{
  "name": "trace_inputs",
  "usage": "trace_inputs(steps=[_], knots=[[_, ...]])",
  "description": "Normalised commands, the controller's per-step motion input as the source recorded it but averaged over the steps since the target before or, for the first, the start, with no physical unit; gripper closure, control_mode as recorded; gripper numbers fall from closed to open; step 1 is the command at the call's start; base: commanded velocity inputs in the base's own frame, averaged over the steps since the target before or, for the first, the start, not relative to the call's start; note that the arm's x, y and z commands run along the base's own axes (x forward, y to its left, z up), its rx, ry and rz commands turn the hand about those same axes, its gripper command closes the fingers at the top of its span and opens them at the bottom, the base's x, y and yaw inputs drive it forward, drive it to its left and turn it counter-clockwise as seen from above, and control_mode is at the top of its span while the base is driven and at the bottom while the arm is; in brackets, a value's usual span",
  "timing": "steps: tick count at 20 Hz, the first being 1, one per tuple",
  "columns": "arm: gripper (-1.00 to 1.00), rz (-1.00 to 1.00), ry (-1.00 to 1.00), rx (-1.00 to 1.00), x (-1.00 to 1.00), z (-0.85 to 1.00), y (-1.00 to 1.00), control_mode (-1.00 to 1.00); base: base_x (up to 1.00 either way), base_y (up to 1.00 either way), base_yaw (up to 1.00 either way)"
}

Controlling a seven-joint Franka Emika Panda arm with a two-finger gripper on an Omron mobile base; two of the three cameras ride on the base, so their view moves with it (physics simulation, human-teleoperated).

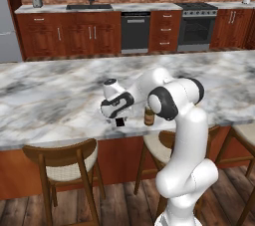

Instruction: Take the cinnamon bottle from the cabinet and place it on the dining table, next to the plate with the cupcake. Then take the chocolate from the dining counter and place it on the cupcake plate.

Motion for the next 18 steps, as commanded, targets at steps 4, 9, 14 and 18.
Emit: trace_inputs(steps=[4, 9, 14, 18], knots=[[-1.00, -0.01, -0.03, 0.04, 0.00, -0.11, -0.50, -1.00, 0.00, 0.00, 0.00], [-1.00, 0.01, -0.01, 0.02, 0.04, -0.50, -0.19, -1.00, 0.00, 0.00, 0.00], [-1.00, 0.04, 0.00, 0.08, 0.05, -0.67, 0.00, -1.00, 0.00, 0.00, 0.00], [-1.00, 0.04, 0.00, 0.12, 0.00, -0.83, -0.10, -1.00, 0.00, 0.00, 0.00]])
